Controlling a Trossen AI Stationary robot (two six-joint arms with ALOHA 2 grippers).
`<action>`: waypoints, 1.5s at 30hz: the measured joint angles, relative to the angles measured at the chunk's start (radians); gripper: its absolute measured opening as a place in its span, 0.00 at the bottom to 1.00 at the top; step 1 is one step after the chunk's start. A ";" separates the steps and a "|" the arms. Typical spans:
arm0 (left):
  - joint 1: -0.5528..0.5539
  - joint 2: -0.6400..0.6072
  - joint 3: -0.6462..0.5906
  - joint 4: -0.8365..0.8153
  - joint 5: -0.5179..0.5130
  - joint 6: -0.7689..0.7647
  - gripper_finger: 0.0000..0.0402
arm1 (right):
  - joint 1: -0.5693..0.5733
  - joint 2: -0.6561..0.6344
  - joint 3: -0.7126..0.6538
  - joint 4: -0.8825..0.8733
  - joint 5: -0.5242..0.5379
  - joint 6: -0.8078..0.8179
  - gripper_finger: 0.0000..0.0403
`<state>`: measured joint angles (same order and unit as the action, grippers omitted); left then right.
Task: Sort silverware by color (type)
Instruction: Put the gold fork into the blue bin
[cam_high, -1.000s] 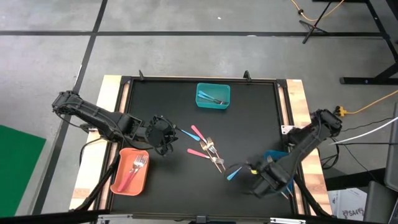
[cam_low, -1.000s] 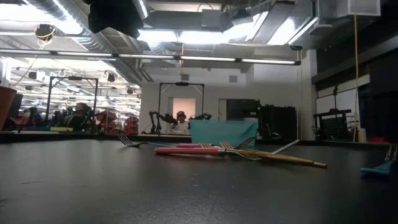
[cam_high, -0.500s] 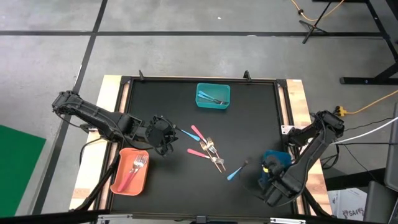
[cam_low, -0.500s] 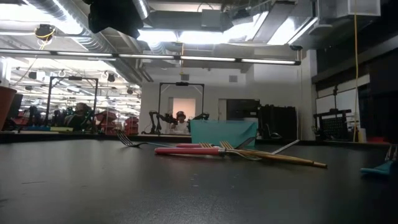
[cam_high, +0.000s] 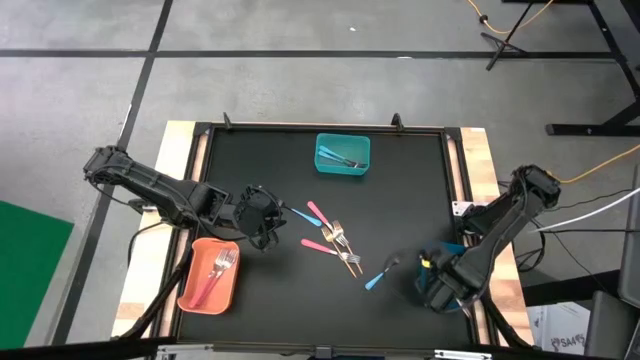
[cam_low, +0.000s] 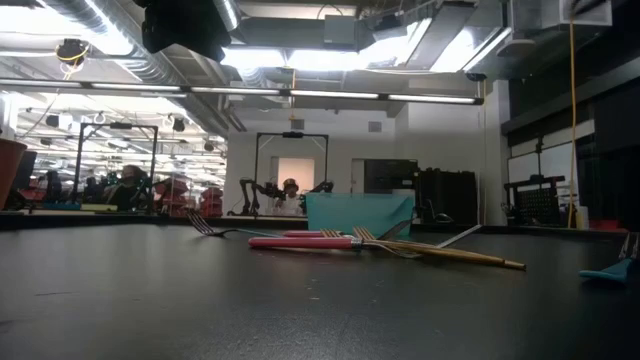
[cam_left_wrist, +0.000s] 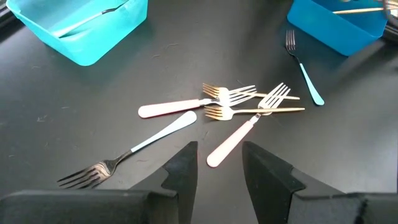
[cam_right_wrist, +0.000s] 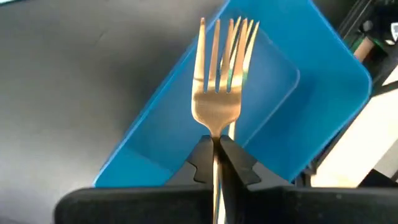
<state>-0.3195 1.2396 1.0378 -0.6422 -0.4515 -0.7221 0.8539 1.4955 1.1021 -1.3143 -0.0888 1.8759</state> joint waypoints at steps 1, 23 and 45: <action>0.000 0.000 0.000 0.000 0.000 0.000 0.30 | -0.005 -0.008 -0.025 0.014 -0.001 0.000 0.00; 0.000 0.000 0.000 0.000 -0.003 0.000 0.30 | -0.032 -0.050 -0.180 0.193 -0.080 0.002 0.00; 0.000 0.000 0.000 0.000 -0.003 0.000 0.30 | -0.030 -0.050 -0.180 0.187 -0.077 0.004 0.00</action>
<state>-0.3191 1.2396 1.0378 -0.6422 -0.4549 -0.7218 0.8242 1.4460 0.9218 -1.1269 -0.1657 1.8795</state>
